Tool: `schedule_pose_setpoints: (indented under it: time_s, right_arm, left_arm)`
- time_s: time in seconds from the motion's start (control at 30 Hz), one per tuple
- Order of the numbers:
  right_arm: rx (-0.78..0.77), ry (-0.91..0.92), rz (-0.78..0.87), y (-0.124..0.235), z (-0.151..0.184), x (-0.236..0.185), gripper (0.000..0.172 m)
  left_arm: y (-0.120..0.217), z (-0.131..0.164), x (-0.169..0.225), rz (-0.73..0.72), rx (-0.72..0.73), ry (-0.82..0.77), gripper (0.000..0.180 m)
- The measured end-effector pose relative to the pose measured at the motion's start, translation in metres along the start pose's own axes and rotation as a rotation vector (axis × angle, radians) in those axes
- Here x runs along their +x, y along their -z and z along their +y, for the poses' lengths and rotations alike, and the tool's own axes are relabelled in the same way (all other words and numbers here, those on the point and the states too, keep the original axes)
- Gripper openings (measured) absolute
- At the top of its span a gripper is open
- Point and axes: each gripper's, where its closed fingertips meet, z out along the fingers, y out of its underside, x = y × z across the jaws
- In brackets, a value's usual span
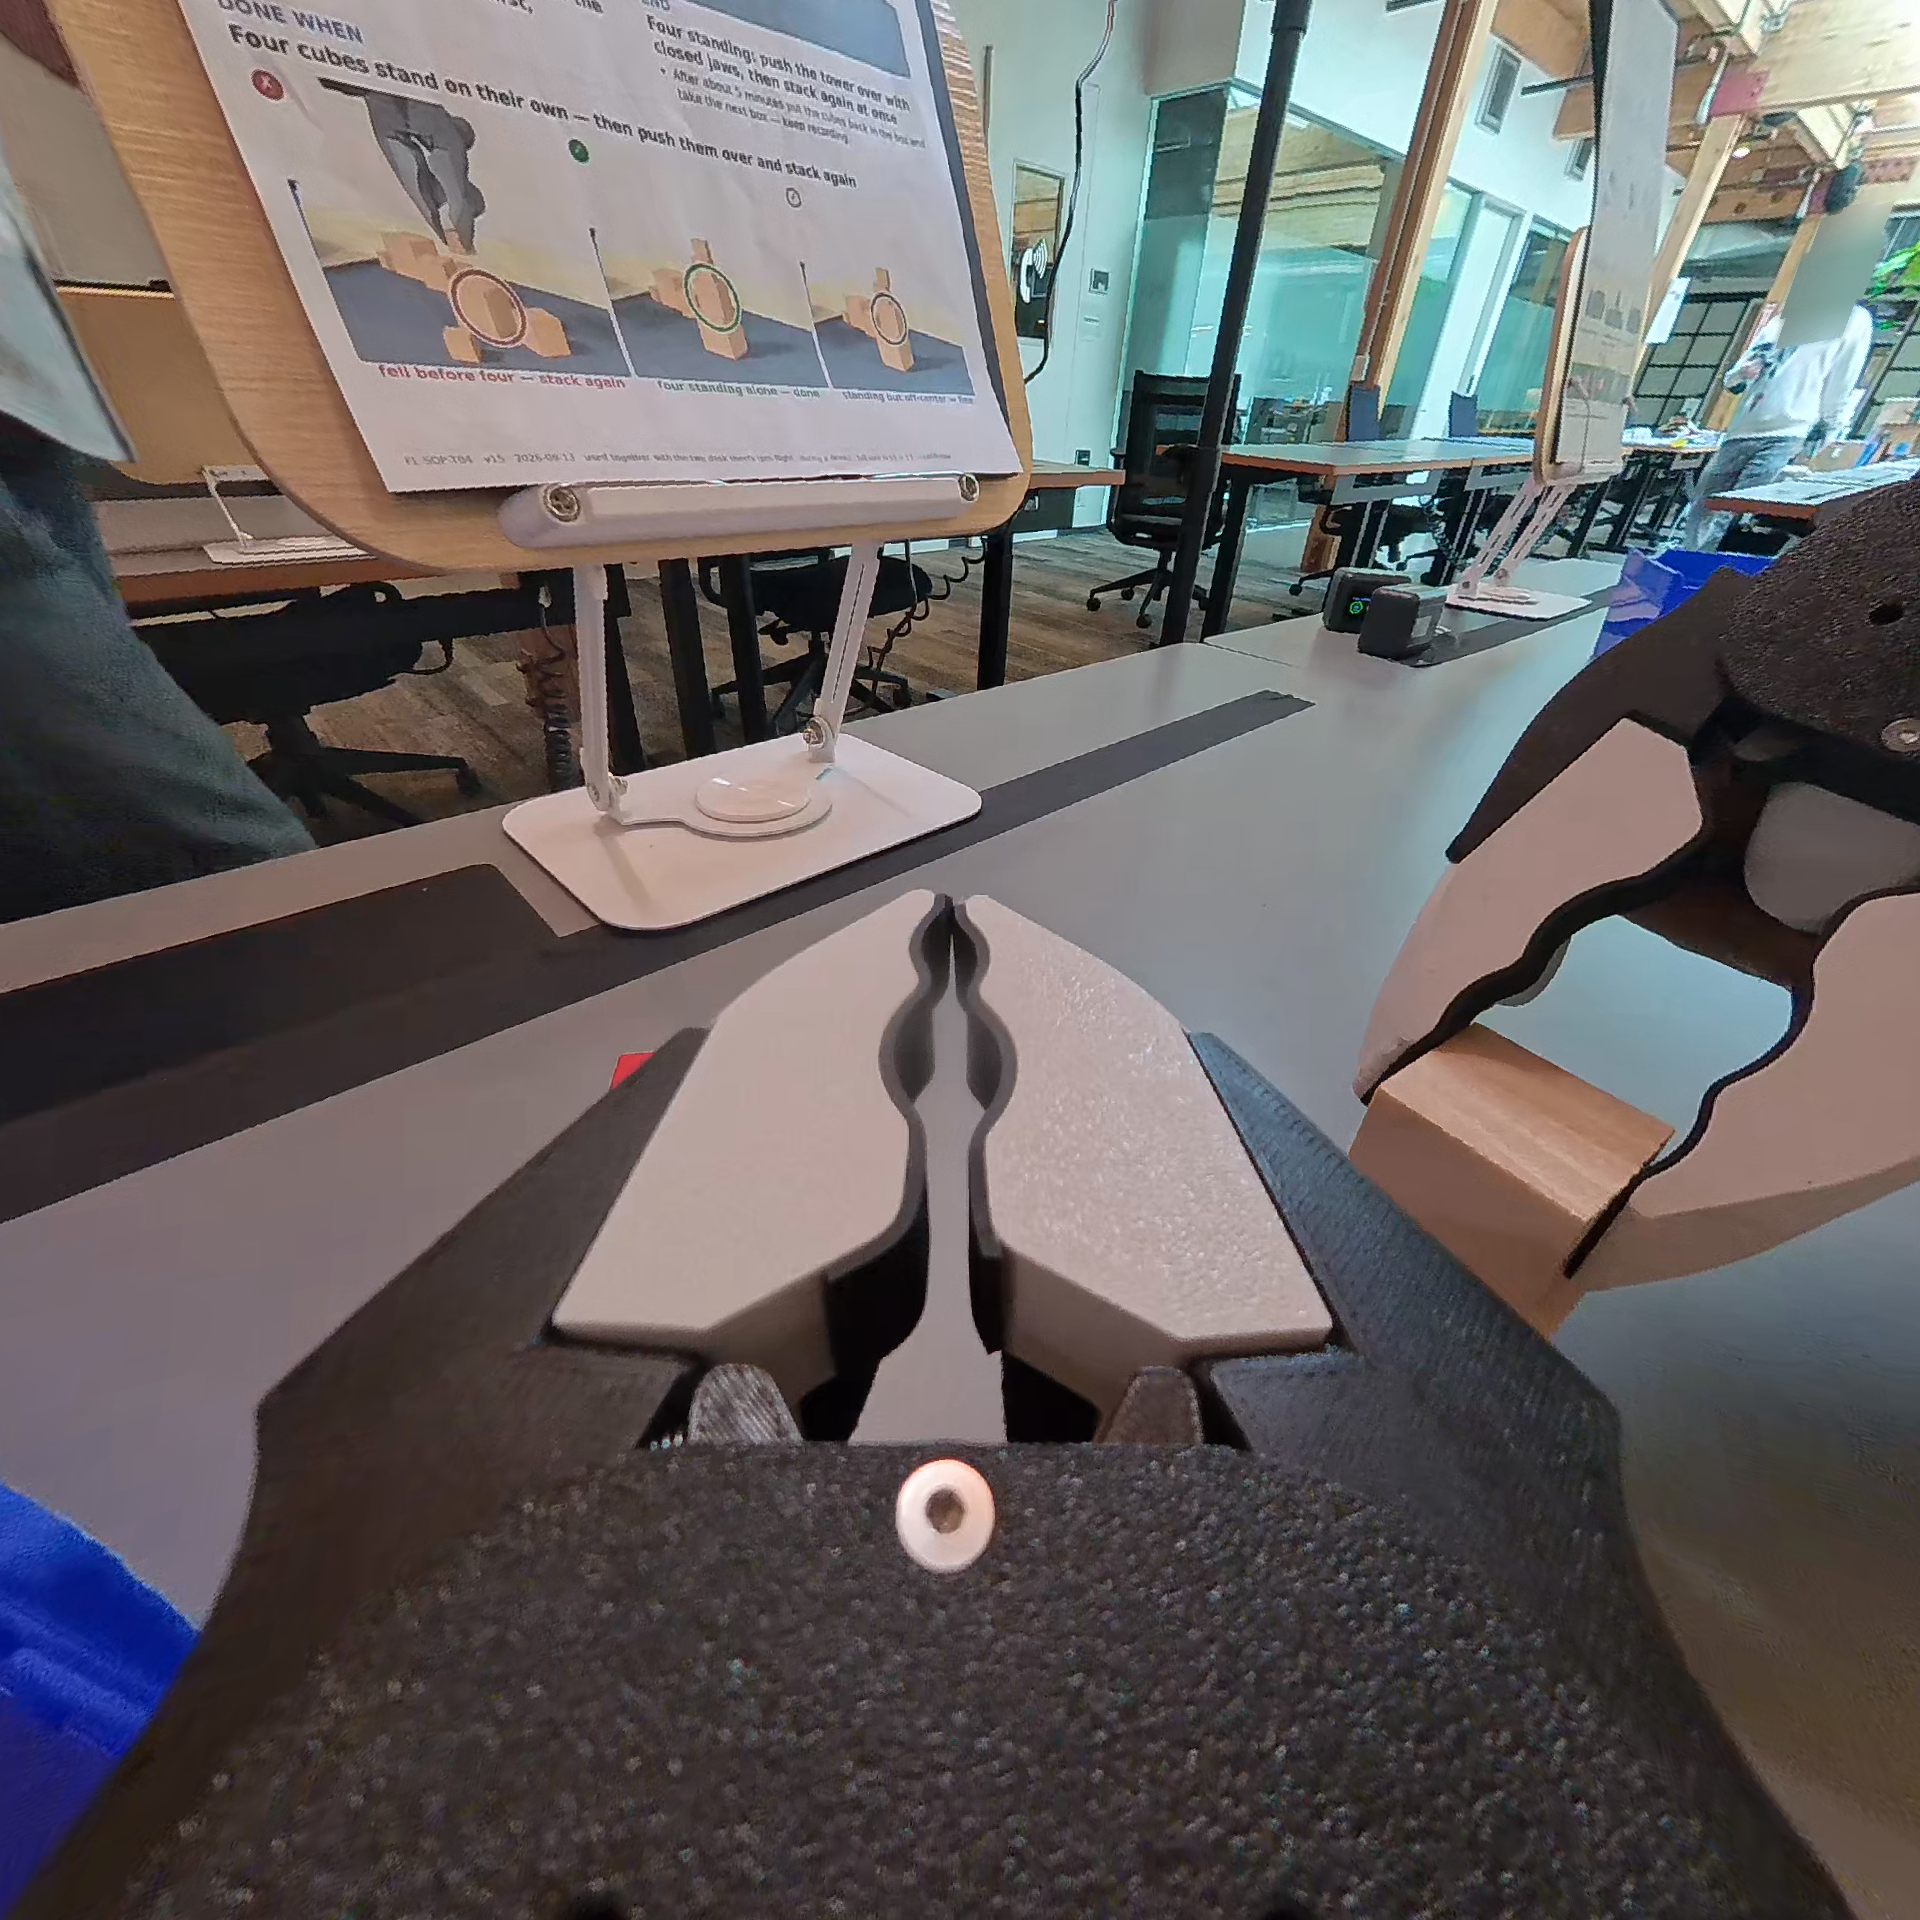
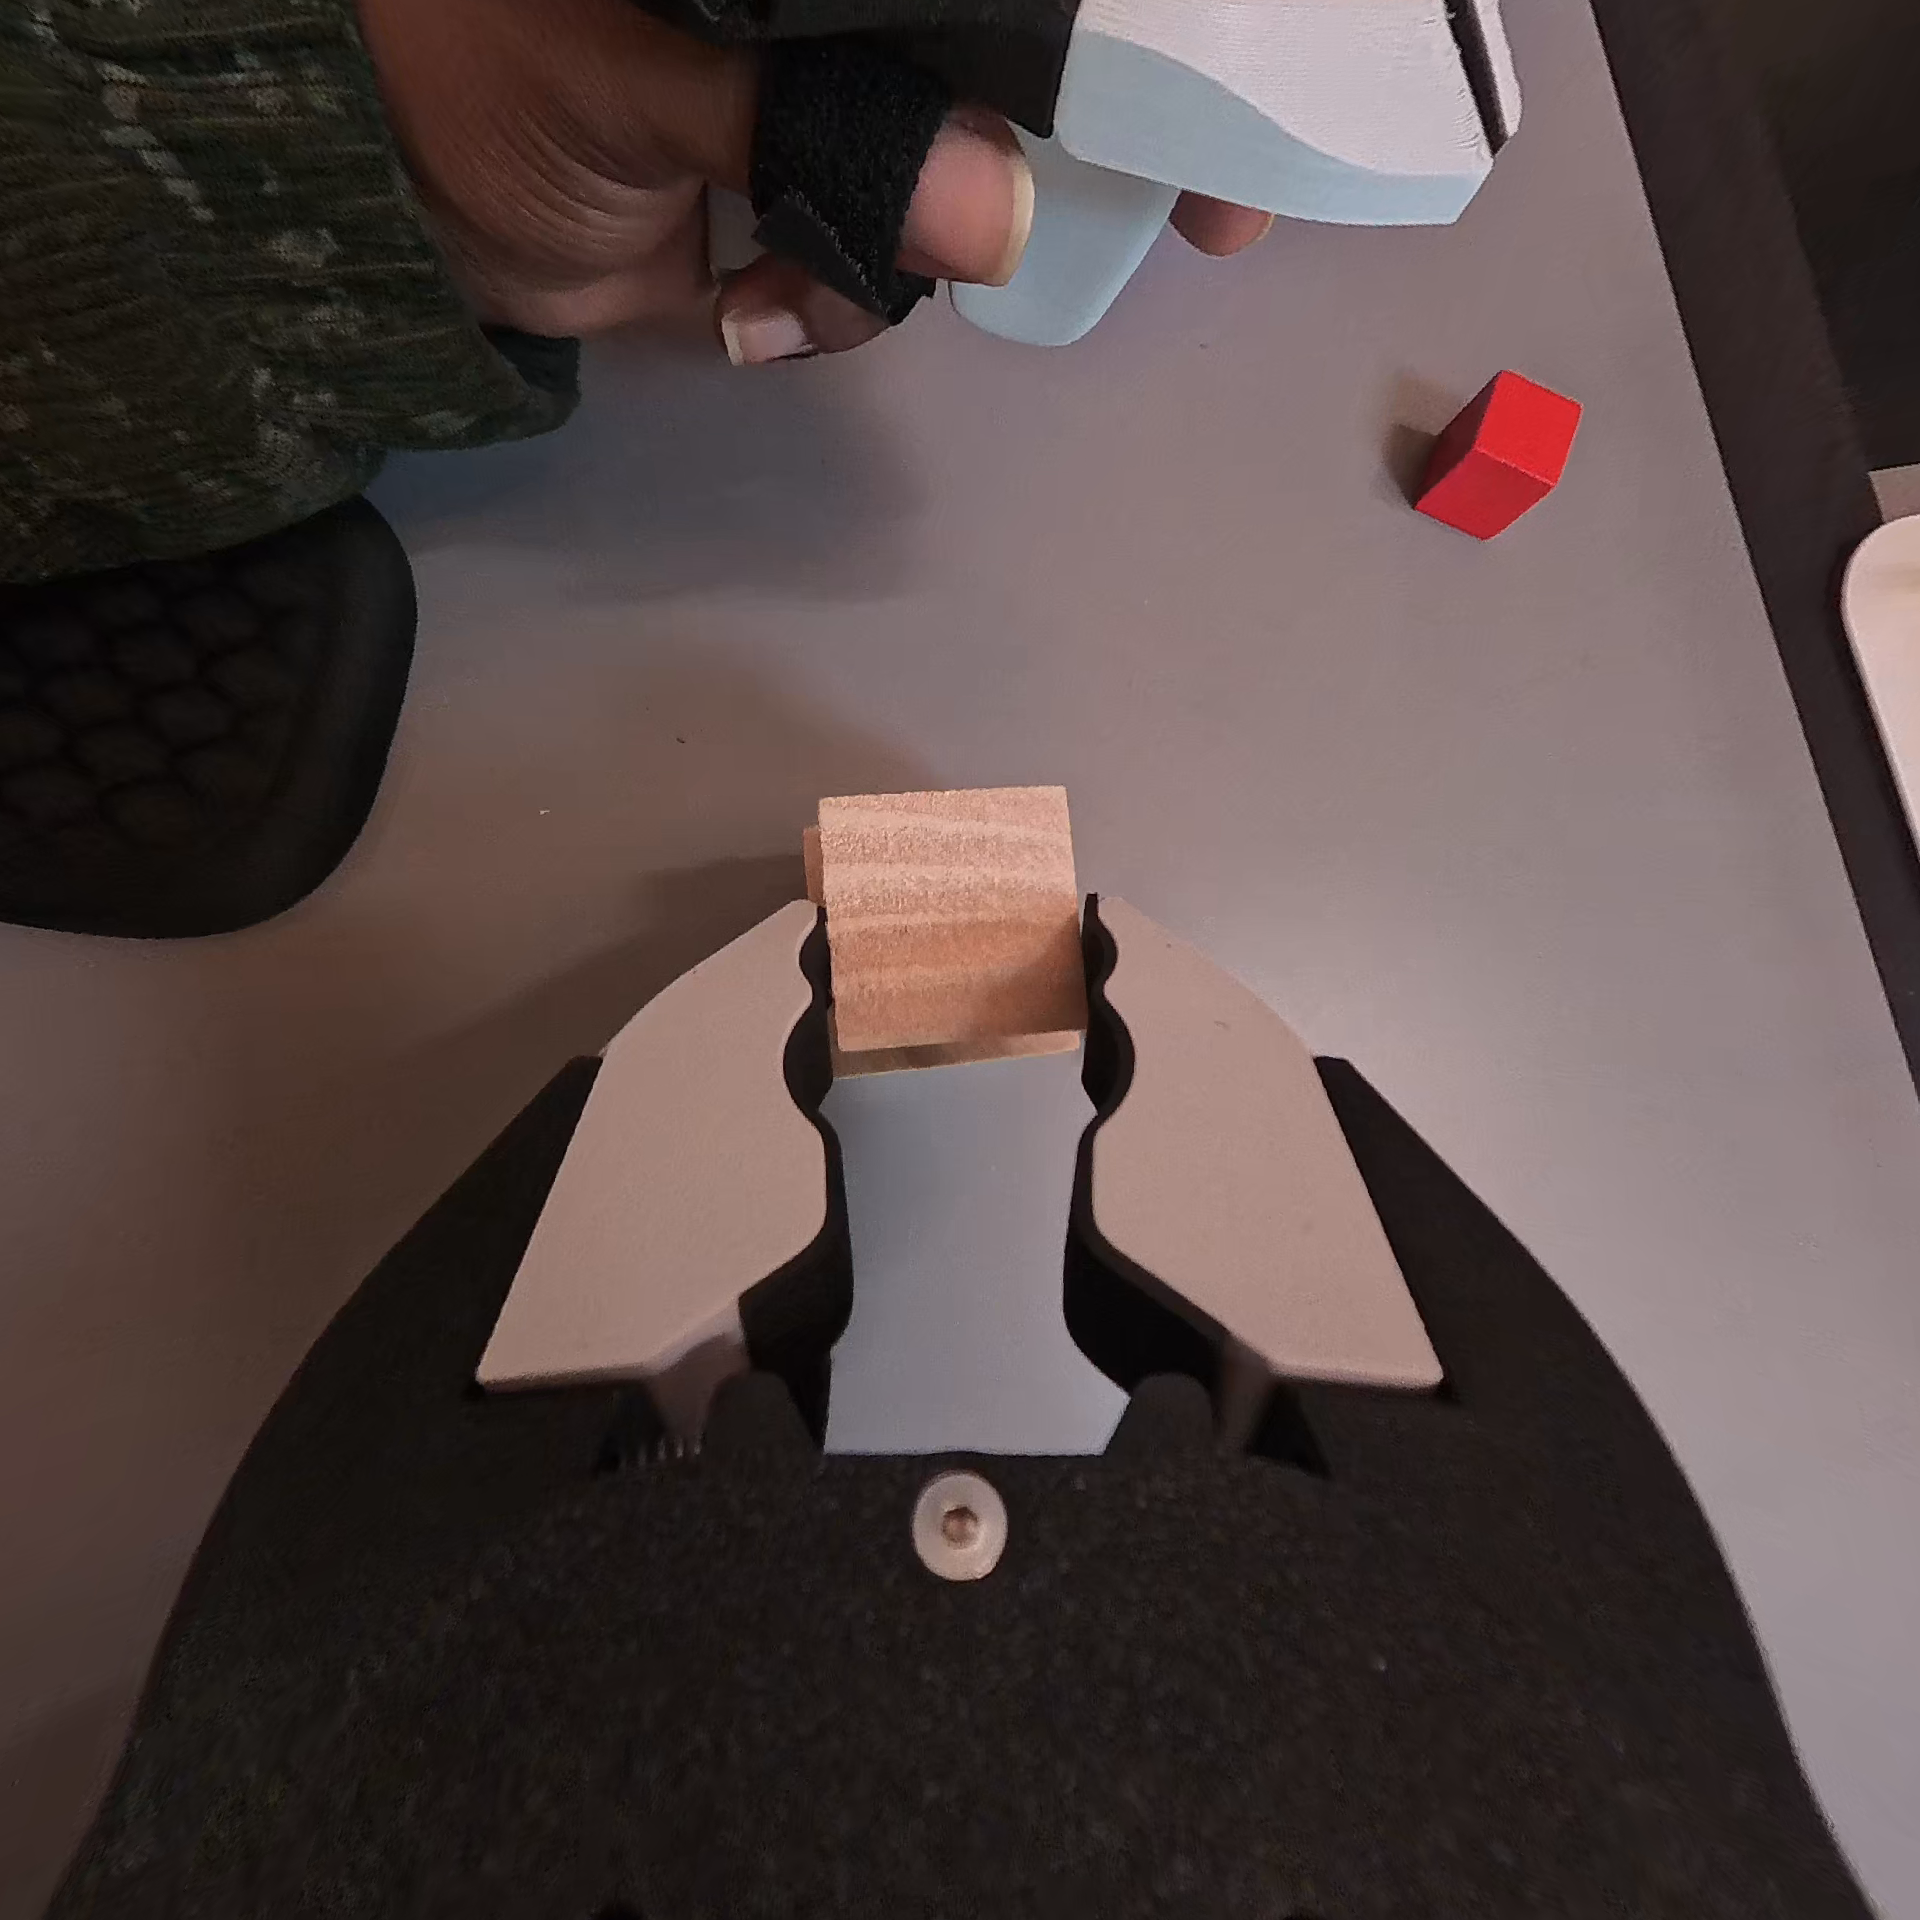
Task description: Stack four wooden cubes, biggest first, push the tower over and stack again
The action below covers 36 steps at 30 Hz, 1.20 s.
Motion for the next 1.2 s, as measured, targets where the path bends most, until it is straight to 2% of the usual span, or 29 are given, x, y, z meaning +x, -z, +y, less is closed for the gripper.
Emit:
schedule_pose_setpoints:
  time_s: [0.3, 0.37, 0.53, 0.63, 0.73, 0.77, 0.8, 0.97, 1.1, 1.2]
  right_arm:
    - [-0.012, 0.028, -0.009, -0.002, 0.003, -0.001, 0.046]
    - [-0.006, 0.04, -0.006, -0.001, 0.003, 0.0, 0.054]
    - [0.172, -0.019, 0.006, 0.034, -0.014, 0.012, 0.062]
    - [0.308, -0.098, 0.059, 0.063, -0.013, 0.028, 0.062]
    - [0.407, -0.193, 0.133, 0.084, 0.005, 0.043, 0.05]
    - [0.434, -0.212, 0.157, 0.091, 0.013, 0.045, 0.032]
    - [0.459, -0.222, 0.191, 0.099, 0.022, 0.047, 0.002]
    - [0.657, -0.352, 0.406, 0.149, 0.062, 0.061, 0.0]
    - [0.886, -0.456, 0.623, 0.199, 0.09, 0.084, 0.004]
    - [0.937, -0.501, 0.649, 0.21, 0.104, 0.092, 0.006]
  left_arm:
    - [0.0, 0.0, 0.0, 0.001, -0.003, 0.001, 0.0]
    - [0.0, 0.0, 0.001, 0.003, -0.002, 0.001, 0.0]
    - [0.001, -0.001, 0.0, -0.001, 0.001, 0.009, 0.0]
    - [0.002, -0.001, -0.003, -0.012, -0.002, 0.023, 0.0]
    - [0.003, 0.003, -0.013, -0.068, -0.028, 0.044, 0.0]
    - [0.003, 0.004, -0.017, -0.093, -0.039, 0.049, 0.0]
    - [0.003, 0.007, -0.021, -0.122, -0.057, 0.059, 0.0]
    - [-0.002, 0.035, -0.044, -0.272, -0.207, 0.124, 0.007]
    - [-0.024, 0.059, -0.058, -0.345, -0.334, 0.133, 0.035]
    - [-0.039, 0.08, -0.072, -0.406, -0.477, 0.09, 0.054]
